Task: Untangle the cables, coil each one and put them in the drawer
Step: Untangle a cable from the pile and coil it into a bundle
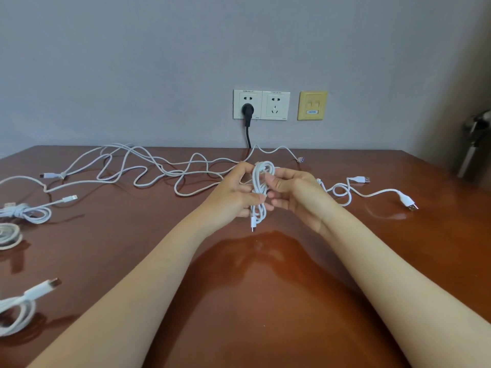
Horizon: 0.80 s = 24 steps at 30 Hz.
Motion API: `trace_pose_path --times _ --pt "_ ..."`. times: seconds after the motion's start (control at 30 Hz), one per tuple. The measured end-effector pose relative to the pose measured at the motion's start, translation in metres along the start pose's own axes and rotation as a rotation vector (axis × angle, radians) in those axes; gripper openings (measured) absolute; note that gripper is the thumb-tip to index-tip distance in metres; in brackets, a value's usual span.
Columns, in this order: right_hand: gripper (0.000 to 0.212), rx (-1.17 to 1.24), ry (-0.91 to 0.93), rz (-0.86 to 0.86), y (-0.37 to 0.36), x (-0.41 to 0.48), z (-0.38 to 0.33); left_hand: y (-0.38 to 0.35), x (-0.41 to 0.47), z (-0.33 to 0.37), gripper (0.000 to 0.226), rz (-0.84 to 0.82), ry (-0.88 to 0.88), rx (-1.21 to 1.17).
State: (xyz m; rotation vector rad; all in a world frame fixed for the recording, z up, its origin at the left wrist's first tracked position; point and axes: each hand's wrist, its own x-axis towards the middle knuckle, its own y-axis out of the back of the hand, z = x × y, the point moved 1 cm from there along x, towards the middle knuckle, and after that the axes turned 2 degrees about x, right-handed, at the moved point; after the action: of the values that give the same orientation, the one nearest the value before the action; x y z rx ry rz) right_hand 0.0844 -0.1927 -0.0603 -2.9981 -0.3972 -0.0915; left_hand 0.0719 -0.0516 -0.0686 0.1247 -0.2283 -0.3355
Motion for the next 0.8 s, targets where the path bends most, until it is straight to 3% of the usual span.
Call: trace_pose_path --times 0.2,0.33,0.47,0.57,0.7,0.8 --pt "0.010 -0.043 0.018 0.160 -0.005 0.000 0.004 -0.005 0.003 -0.004 0.028 0.009 -0.044 0.087" --pt "0.002 -0.020 0.081 0.168 -0.004 0.001 0.009 -0.004 0.005 -0.010 0.031 0.114 -0.102 0.212" --pt "0.007 0.026 0.140 0.120 -0.003 0.002 0.011 -0.003 0.006 -0.011 0.031 0.191 -0.152 0.249" --pt "0.017 0.028 0.191 0.075 -0.003 0.003 0.012 0.001 0.006 -0.007 0.026 0.214 -0.148 0.168" --pt "0.032 -0.003 0.127 0.019 -0.002 0.005 0.020 0.007 0.006 -0.010 0.027 0.241 -0.073 -0.034" --pt "0.021 -0.075 0.084 -0.047 -0.002 0.005 0.026 0.011 0.007 -0.010 0.024 0.269 -0.045 -0.233"
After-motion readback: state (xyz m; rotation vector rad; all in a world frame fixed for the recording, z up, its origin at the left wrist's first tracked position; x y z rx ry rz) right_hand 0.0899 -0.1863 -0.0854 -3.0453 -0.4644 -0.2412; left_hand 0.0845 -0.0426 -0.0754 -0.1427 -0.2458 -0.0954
